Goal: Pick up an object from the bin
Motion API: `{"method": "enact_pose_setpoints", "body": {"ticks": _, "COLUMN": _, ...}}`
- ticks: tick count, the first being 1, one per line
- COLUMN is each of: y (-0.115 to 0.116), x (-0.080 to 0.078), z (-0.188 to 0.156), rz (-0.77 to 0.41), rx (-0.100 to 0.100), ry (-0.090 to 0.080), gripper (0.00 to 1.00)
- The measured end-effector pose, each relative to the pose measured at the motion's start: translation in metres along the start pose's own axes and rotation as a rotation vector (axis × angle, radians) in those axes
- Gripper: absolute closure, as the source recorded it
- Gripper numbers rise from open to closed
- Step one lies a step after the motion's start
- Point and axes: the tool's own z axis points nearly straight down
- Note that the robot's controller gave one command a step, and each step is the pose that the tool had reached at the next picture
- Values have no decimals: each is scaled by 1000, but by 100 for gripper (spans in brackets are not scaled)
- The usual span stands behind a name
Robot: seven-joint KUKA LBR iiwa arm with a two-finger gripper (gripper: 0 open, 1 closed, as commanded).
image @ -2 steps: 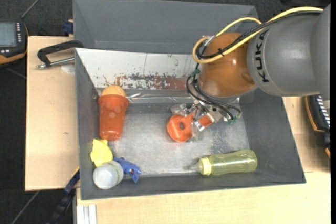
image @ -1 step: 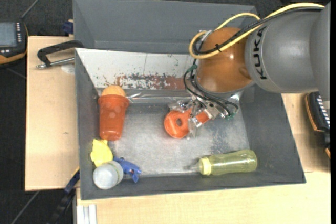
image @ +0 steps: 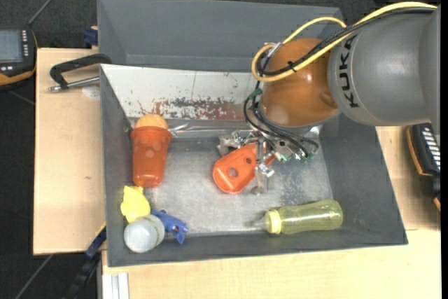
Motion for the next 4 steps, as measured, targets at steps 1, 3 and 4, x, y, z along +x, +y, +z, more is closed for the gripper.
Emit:
{"method": "enact_pose_setpoints", "body": {"ticks": 1, "y": 0, "x": 0, "z": 0, "rz": -1, "rx": 0, "ry": 0, "gripper": 100}}
{"method": "enact_pose_setpoints", "body": {"ticks": 3, "y": 0, "x": 0, "z": 0, "rz": -1, "rx": 0, "ry": 0, "gripper": 100}}
{"method": "enact_pose_setpoints", "body": {"ticks": 4, "y": 0, "x": 0, "z": 0, "rz": -1, "rx": 0, "ry": 0, "gripper": 100}}
